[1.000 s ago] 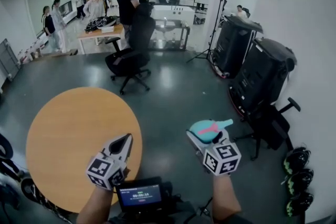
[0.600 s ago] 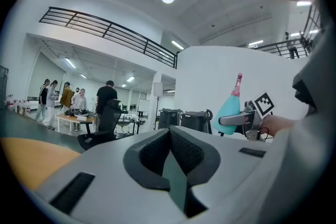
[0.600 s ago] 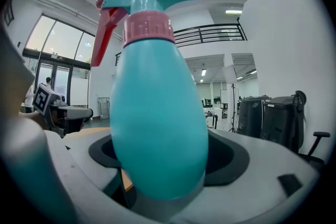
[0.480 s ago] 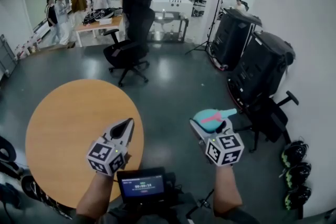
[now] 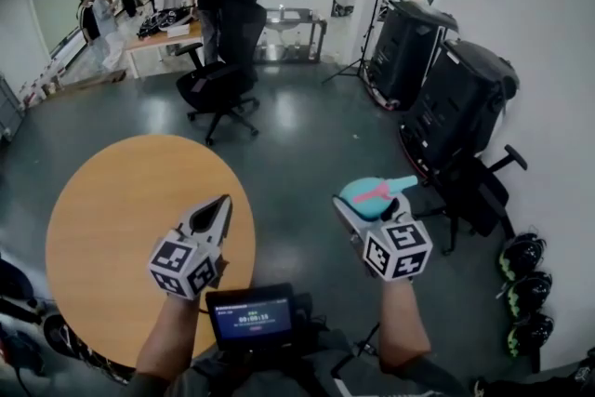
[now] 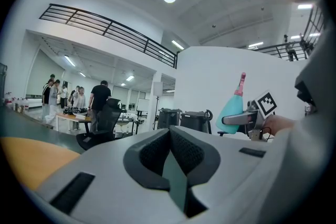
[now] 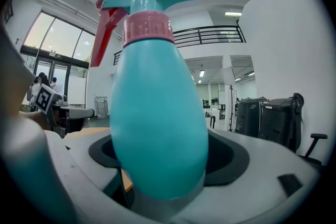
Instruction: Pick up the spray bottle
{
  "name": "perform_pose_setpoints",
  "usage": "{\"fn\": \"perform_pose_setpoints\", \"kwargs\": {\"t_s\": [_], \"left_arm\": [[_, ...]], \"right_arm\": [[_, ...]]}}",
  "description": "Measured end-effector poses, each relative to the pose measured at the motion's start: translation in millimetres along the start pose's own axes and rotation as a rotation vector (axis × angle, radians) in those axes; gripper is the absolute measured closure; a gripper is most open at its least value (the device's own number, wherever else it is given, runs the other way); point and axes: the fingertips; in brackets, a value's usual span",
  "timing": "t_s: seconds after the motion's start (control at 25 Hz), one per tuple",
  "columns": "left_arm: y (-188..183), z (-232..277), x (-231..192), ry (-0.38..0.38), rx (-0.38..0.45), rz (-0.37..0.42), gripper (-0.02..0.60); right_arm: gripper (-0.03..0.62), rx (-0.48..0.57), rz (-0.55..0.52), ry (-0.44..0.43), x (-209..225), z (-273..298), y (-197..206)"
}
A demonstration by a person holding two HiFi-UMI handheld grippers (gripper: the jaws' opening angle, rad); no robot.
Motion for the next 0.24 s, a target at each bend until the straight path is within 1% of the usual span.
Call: {"fn": "perform_pose_setpoints", "kwargs": {"t_s": [0.24], "left_arm": [[1.1, 7.3, -1.4, 0.014, -0.005, 0.003, 0.586]], "right_arm": [[0.158, -0.015, 0.006, 0.015, 5.0, 2.7, 5.8]]}}
Point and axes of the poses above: the fingertips, and each gripper's own axes: z forward along the fingers, x to its right, y out of its underside, and after that the axes turned 2 degrees about -y, right-handed
